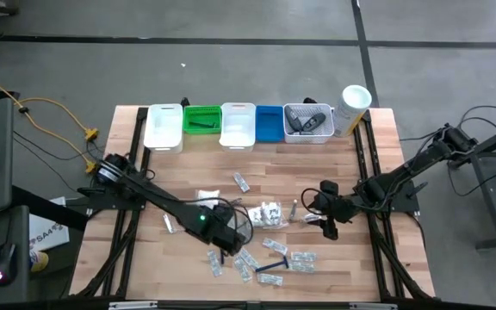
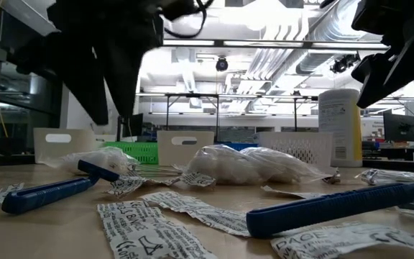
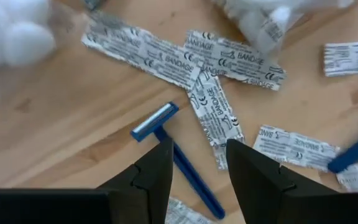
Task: Pick & Place Travel size toiletries
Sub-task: Put the blue razor into the green bin
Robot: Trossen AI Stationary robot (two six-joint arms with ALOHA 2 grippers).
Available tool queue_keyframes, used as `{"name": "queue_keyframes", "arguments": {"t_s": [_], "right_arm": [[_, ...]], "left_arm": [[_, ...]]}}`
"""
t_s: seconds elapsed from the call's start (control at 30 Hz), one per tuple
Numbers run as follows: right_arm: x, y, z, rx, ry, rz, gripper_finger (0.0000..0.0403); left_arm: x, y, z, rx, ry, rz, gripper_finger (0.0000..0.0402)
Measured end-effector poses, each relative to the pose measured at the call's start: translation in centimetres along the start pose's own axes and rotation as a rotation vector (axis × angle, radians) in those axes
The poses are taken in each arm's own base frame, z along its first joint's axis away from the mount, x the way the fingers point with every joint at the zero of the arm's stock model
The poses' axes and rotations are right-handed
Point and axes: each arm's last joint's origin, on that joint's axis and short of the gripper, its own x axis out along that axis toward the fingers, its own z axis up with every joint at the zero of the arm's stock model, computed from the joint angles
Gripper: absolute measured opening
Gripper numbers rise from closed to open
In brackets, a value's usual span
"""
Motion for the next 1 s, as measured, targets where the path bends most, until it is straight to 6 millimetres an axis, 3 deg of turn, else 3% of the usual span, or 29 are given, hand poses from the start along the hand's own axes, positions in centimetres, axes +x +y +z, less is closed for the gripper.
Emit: {"name": "queue_keyframes", "arguments": {"t_s": [0.27, 0.4, 1.0], "right_arm": [[0.0, -0.1, -0.2, 0.016, 0.019, -0.002, 0.0254], [0.0, -0.1, -0.3, 0.021, 0.031, -0.007, 0.0254], [0.0, -0.3, -0.7, 0.005, 0.081, -0.016, 0.0254]], "left_arm": [[2.4, -1.1, -0.5, -0.106, 0.011, 0.061, 0.0150], [2.6, -1.8, -0.6, -0.137, 0.010, 0.054, 0.0150], [3.8, -1.3, -1.0, -0.276, 0.048, 0.158, 0.0150]]}}
